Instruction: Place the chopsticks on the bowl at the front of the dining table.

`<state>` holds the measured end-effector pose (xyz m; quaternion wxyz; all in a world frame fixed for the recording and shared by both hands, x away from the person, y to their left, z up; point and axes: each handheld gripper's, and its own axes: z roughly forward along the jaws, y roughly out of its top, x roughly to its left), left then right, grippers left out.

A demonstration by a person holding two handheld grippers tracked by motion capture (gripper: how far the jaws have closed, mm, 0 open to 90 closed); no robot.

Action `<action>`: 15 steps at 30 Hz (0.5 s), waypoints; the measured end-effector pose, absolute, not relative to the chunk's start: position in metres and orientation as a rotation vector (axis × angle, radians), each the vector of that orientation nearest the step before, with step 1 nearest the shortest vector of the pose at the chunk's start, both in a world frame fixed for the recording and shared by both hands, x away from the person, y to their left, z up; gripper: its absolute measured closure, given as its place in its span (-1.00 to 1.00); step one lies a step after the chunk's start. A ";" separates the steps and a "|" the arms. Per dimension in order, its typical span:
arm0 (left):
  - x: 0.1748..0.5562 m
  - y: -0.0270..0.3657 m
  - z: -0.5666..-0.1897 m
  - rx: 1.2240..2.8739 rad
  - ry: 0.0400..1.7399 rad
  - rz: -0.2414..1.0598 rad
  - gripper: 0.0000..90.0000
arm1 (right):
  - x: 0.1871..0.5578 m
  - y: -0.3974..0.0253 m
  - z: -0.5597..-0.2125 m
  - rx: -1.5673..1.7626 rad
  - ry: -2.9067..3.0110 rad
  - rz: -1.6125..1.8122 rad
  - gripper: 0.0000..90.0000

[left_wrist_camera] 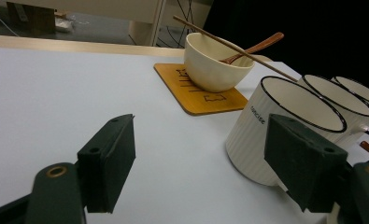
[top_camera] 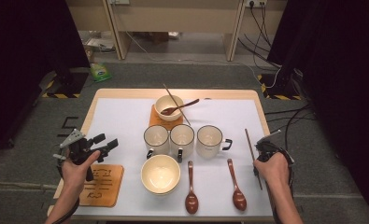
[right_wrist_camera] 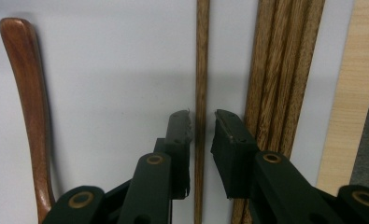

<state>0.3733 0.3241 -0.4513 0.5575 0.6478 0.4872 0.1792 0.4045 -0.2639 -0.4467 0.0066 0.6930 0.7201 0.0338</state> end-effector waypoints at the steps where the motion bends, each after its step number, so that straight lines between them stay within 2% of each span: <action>1: 0.373 0.324 -0.451 1.530 1.149 0.423 -0.46 | 0.404 -0.263 -0.447 2.161 2.251 0.100 0.70; 10: 0.373 0.325 -0.451 1.527 1.149 0.425 -0.46 | 0.407 -0.253 -0.448 2.117 2.257 0.003 0.86; 15: 0.373 0.325 -0.451 1.526 1.149 0.424 -0.46 | 0.409 -0.255 -0.448 2.140 2.261 0.008 0.89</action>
